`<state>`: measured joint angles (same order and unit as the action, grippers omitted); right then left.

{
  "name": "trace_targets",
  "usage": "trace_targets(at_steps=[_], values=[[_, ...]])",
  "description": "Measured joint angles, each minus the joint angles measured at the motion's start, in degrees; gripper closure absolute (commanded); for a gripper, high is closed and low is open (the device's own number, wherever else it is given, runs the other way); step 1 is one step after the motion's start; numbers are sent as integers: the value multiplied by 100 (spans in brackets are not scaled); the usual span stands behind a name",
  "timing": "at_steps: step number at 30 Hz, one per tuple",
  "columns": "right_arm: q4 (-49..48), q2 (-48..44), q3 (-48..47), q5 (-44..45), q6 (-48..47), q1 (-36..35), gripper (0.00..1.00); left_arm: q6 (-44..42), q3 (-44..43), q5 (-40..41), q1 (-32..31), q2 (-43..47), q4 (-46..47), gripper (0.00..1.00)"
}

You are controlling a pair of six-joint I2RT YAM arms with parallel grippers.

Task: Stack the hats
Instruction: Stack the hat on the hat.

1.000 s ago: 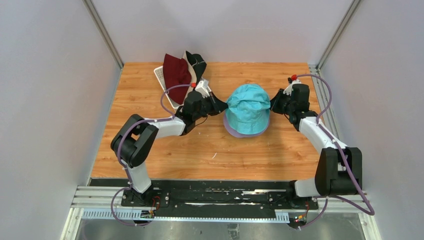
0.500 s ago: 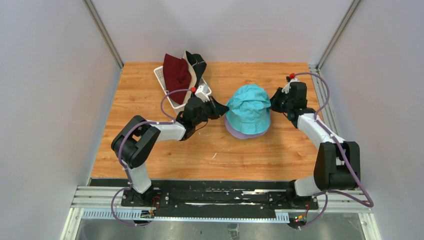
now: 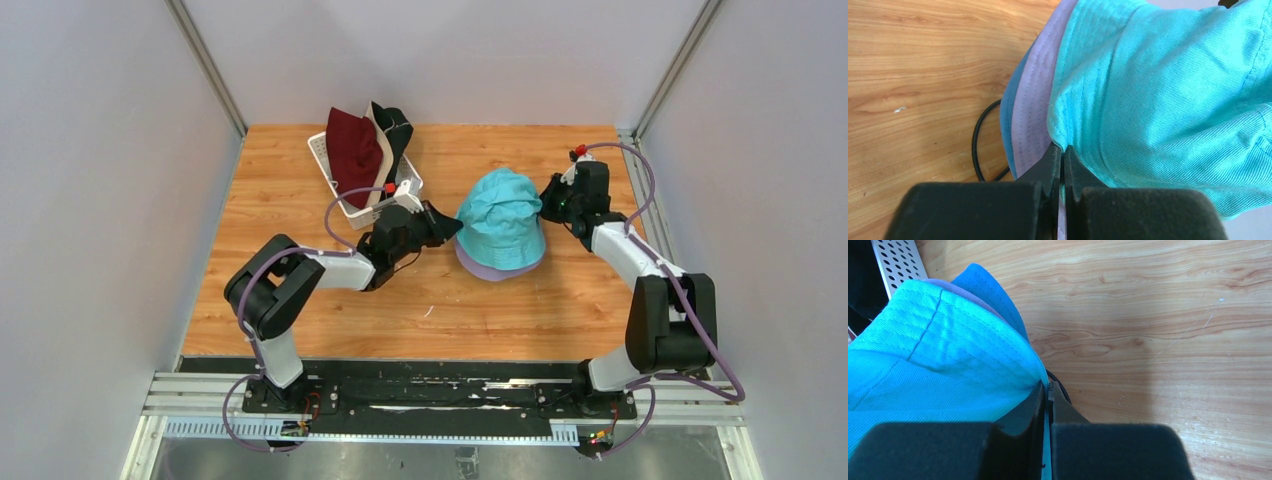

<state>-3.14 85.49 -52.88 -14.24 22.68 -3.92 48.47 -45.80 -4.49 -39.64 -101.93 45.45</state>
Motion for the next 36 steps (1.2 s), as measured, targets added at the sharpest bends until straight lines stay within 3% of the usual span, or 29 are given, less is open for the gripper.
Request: trace_targets(at_steps=[14, 22, 28, 31, 36], values=[[39, 155, -55, 205, -13, -37, 100, 79, 61, 168, -118, -184, 302, 100], [907, 592, 199, 887, -219, -7, 99, 81, 199, 197, -212, -433, 4, 100], [997, 466, 201, 1016, -313, -9, 99, 44, 293, 249, -216, -212, -227, 100], [1097, 267, 201, 1088, -350, -13, 99, 13, 308, 247, -219, -94, -396, 92], [1272, -275, 199, 1207, -433, -24, 80, -48, 295, 260, -221, 98, -831, 77]])
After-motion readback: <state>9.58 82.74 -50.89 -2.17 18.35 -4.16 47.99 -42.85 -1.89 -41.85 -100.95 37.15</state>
